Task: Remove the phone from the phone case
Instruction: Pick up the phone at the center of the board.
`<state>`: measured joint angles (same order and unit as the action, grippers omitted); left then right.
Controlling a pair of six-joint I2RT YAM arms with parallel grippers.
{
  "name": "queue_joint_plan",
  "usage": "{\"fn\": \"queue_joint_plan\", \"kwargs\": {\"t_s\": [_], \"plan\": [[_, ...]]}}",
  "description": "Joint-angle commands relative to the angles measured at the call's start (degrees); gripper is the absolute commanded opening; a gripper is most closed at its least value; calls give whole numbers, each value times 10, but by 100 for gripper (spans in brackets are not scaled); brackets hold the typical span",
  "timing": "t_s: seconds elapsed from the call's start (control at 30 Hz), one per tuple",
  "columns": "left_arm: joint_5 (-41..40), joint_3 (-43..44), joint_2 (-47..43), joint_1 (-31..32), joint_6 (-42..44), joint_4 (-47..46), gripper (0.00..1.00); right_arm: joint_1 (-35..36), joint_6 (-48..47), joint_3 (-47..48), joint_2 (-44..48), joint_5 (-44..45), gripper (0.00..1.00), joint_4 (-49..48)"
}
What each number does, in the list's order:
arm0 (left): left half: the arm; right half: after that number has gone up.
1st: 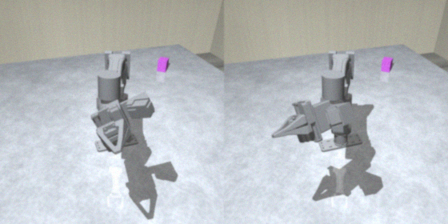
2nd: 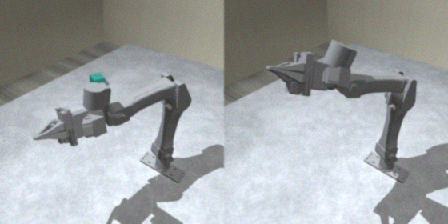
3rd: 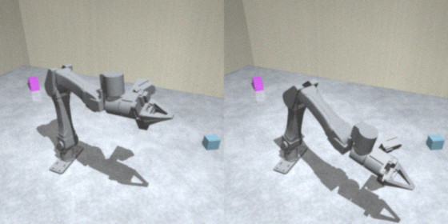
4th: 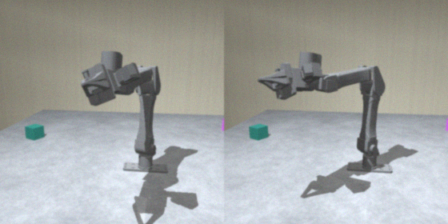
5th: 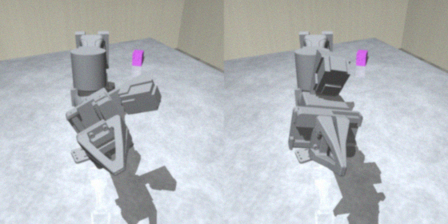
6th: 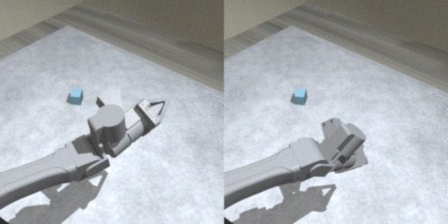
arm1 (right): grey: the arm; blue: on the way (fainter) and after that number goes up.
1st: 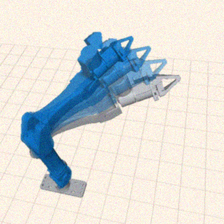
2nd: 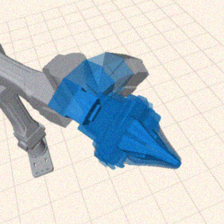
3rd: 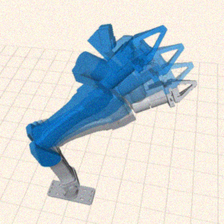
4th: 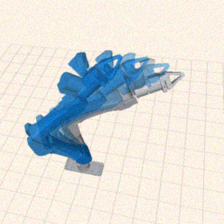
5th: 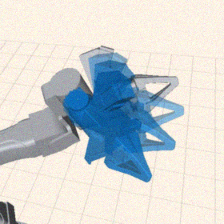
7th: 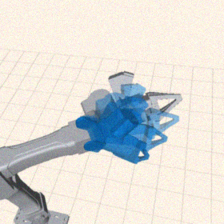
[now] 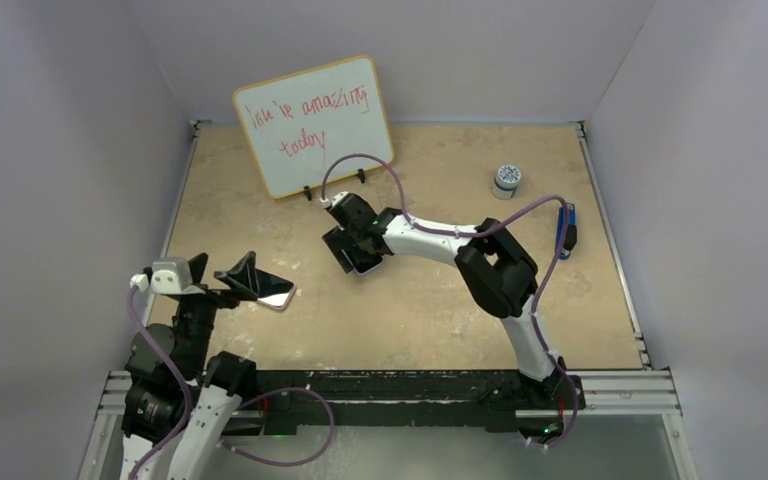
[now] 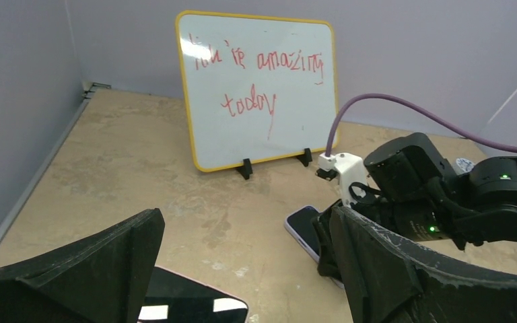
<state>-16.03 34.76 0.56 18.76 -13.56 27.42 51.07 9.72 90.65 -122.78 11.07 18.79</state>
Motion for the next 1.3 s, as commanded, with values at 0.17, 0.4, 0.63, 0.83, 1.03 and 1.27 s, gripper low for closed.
{"fn": "queue_joint_plan", "kwargs": {"t_s": [0.17,0.4,0.63,0.83,1.03,1.27], "plan": [[120,32,125,-1,-111,-15,100,4,-13,-72,37,-11,70,17],[150,20,201,-1,-170,-32,99,4,1,-175,100,-31,42,-51],[208,-25,293,-2,-261,-71,99,4,60,-309,193,-137,24,-218],[289,-95,397,-1,-333,-181,96,4,105,-397,237,-184,14,-316],[323,-118,508,3,-370,-275,92,4,122,-440,239,-206,10,-373],[309,-143,589,19,-404,-385,87,4,139,-471,237,-228,7,-432]]}}
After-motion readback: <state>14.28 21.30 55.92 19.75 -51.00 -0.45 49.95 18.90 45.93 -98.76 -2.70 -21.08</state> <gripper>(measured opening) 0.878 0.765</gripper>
